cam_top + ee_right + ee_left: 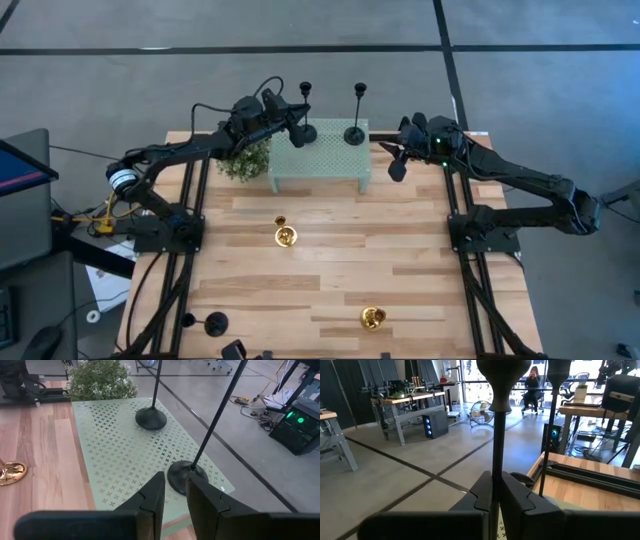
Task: Pick & Place candle stick holders
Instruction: Adjust the left black candle holder on the shelf
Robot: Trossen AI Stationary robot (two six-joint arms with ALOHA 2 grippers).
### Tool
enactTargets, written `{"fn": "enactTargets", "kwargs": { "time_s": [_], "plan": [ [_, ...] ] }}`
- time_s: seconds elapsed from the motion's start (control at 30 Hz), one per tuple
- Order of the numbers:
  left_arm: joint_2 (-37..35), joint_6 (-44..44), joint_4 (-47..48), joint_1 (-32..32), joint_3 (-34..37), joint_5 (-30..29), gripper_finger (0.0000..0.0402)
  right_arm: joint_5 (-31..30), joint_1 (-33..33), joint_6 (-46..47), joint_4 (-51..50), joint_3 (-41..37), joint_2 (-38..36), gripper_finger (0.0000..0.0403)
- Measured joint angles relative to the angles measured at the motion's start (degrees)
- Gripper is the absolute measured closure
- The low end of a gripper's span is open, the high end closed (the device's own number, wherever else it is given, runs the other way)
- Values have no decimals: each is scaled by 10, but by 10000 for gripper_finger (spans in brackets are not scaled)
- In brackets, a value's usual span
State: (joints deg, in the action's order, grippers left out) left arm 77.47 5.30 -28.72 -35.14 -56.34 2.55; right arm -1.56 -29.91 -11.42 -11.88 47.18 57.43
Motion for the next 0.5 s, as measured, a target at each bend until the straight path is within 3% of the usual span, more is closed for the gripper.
{"fn": "enactTargets", "kwargs": {
  "time_s": [0.5],
  "plan": [
    [9, -11, -1, -2, 0, 0, 388, 0, 0, 10, -1, 0, 0, 333]
  ]
}}
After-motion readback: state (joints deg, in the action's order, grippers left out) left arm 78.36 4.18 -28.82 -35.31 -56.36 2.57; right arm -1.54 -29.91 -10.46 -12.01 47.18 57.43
